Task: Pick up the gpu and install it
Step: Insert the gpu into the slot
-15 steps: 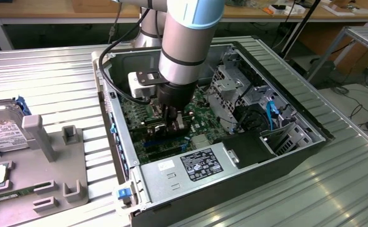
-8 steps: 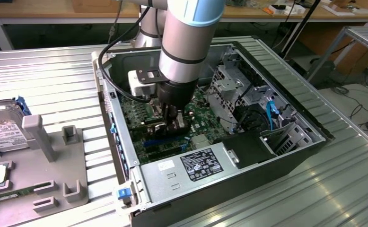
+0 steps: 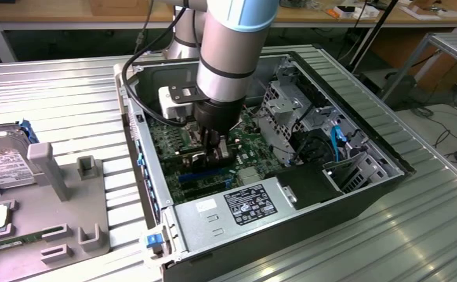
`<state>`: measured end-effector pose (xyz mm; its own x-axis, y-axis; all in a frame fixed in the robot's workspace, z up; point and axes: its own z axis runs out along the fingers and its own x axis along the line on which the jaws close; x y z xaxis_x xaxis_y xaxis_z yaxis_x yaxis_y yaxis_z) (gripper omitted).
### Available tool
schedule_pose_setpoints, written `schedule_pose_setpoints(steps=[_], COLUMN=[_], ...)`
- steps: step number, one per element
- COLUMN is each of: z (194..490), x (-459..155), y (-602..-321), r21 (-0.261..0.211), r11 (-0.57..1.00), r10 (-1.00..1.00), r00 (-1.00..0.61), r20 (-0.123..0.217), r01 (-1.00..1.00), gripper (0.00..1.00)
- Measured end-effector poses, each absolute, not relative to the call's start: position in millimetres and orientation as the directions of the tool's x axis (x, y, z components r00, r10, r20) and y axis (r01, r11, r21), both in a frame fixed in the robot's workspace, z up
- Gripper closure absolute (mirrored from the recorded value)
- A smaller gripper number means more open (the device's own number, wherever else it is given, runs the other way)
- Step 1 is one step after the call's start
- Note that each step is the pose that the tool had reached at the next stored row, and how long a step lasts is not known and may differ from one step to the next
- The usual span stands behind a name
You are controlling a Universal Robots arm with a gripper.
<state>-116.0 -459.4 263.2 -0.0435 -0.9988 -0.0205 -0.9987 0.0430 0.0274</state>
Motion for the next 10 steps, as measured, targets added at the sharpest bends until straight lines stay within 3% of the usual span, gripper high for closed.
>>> schedule_pose_setpoints(steps=[10], z=[262.5], x=[-117.1], y=[-459.2], r21=[0.027], r11=[0.042], r10=[-0.999], r00=[-0.042], r20=[-0.020], r01=[-0.999], gripper=[0.73])
